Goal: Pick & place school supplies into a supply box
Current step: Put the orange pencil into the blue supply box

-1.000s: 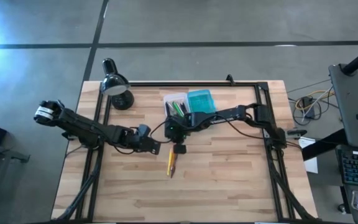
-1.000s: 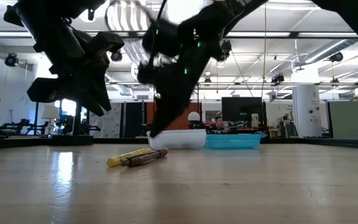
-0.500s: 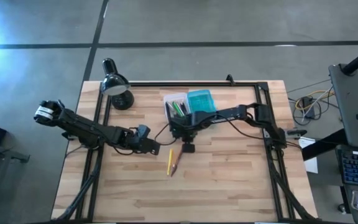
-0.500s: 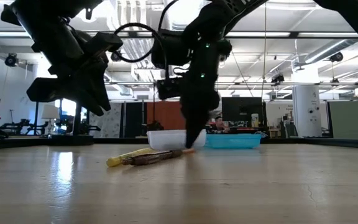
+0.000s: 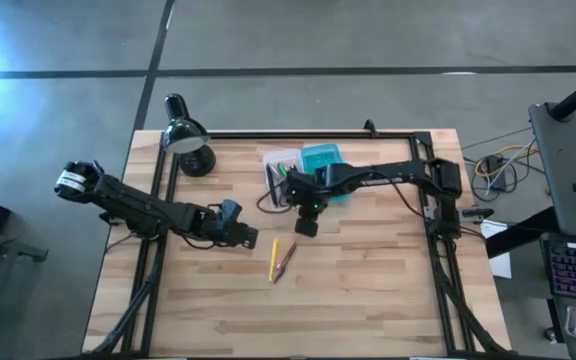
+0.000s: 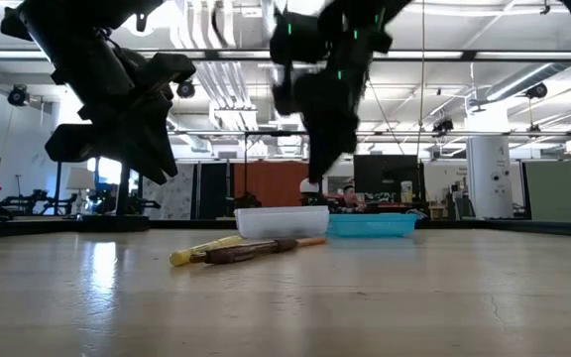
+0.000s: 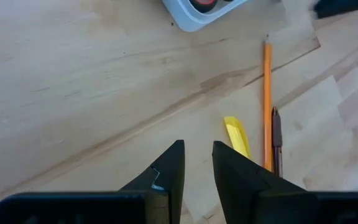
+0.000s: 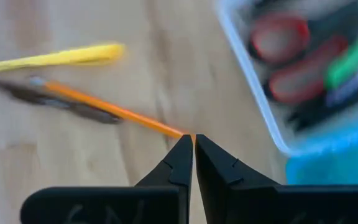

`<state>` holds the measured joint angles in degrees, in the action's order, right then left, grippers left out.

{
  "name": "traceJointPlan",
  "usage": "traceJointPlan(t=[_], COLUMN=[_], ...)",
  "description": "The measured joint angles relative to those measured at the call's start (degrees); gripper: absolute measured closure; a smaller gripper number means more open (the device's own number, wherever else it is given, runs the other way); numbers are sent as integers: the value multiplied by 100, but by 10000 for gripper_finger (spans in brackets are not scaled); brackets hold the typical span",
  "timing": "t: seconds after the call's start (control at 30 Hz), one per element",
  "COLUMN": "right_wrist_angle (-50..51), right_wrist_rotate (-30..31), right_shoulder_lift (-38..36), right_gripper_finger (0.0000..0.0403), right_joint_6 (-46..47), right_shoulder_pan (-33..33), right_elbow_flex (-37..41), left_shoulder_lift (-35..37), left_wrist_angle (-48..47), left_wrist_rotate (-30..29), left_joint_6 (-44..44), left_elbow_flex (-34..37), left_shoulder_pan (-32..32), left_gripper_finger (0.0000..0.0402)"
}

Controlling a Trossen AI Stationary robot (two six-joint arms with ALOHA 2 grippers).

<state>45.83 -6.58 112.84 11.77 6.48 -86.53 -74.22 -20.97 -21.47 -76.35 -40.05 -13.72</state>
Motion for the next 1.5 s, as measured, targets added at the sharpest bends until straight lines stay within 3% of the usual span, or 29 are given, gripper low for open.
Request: traceJointPlan(t=[0.13, 0.3, 1.3, 1.5], right_wrist_angle=[-209, -429, -1280, -1309], right_wrist_rotate=[-67, -265, -265, -267], right_shoulder_lift=[304, 225, 229, 229], right_gripper_finger=[390, 390, 390, 390], right_joint_6=[600, 663, 1080, 1104], right_shoulder_pan=[153, 128, 200, 242], right_elbow_flex=[476, 702, 1124, 1131], left_shoulder_lift=[-1, 0, 0, 0], left_wrist_angle=[12, 46, 123, 758], left_wrist_rotate=[-50, -67, -125, 47], left_joint_6=[-3, -26, -189, -227], left_elbow_flex=[1, 1, 1, 1], left_shoulder_pan=[-2, -2, 4, -12], left_gripper_finger=[335, 335, 335, 335])
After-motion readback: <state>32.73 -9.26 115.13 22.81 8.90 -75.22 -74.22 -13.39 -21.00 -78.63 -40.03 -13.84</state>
